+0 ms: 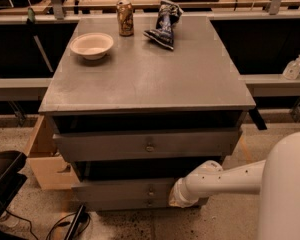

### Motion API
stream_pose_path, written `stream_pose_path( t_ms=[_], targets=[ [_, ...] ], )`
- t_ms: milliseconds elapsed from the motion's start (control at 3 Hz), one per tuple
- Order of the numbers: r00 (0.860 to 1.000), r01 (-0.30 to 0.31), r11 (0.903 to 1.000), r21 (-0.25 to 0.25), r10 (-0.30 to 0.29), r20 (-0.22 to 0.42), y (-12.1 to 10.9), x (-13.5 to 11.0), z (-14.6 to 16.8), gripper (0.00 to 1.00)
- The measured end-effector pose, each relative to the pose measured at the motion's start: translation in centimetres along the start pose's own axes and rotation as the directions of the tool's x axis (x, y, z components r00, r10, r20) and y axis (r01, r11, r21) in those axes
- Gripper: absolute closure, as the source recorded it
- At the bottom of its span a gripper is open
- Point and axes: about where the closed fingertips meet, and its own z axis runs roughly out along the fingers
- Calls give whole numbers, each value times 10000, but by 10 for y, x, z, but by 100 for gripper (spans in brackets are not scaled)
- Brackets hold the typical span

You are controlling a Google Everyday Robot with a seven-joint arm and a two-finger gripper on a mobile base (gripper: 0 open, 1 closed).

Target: Close middle drawer

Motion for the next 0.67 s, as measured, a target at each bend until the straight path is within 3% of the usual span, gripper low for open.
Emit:
stream_pose_path(
  t_ms=[333, 667],
  targets=[
    [10000, 40, 10000, 75, -41, 68, -15, -1, 8, 100],
    [9998, 103, 9998, 190, -106, 167, -46, -3, 21, 100]
  ],
)
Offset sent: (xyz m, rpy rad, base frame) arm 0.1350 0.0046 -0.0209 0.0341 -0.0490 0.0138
